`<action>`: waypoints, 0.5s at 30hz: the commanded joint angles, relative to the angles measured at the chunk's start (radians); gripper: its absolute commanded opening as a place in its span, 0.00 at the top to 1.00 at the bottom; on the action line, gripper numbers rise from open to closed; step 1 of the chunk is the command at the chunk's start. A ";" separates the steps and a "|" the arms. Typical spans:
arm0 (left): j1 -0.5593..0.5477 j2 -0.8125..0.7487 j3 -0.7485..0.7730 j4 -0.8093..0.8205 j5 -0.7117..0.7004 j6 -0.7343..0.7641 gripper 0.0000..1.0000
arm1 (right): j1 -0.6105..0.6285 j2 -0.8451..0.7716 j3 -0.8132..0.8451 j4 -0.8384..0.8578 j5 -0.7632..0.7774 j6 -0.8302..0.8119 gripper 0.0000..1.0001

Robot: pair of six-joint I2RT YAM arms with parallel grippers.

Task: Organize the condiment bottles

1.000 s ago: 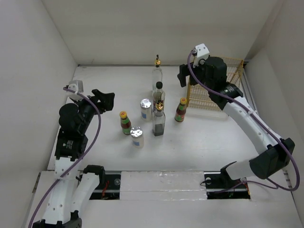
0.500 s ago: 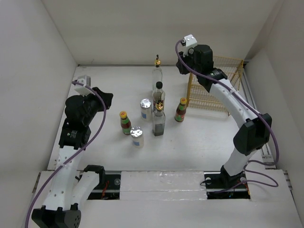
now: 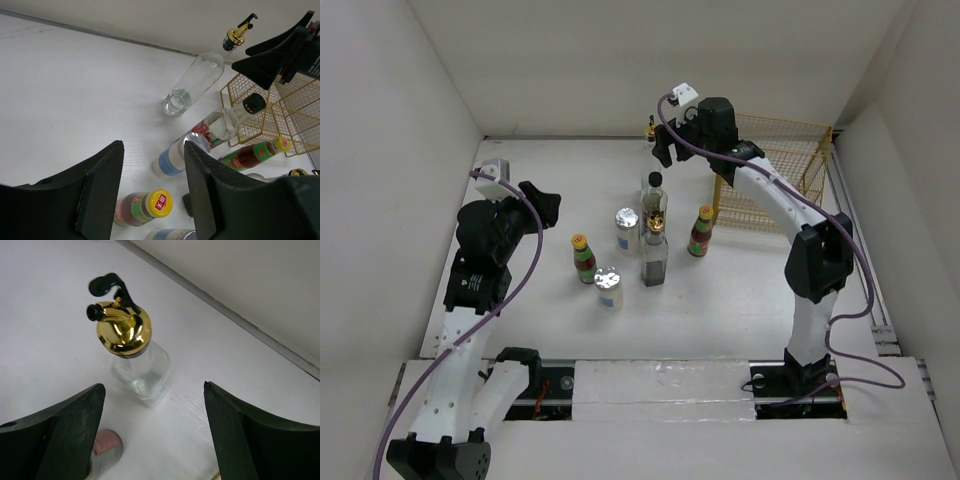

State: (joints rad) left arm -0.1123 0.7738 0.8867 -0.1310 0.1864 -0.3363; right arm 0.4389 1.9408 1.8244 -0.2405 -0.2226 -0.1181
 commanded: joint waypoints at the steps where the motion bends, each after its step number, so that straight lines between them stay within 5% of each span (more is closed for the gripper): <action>1: -0.004 -0.001 0.011 0.057 0.002 0.014 0.53 | 0.018 0.024 0.039 0.128 -0.043 -0.026 0.14; 15: -0.004 -0.001 0.011 0.067 0.051 0.023 0.43 | 0.029 0.139 0.102 0.296 -0.092 -0.015 0.17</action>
State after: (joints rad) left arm -0.1123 0.7769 0.8867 -0.1158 0.2070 -0.3244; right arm 0.4538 2.0773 1.8713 -0.0502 -0.2955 -0.1349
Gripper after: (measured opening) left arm 0.567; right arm 0.834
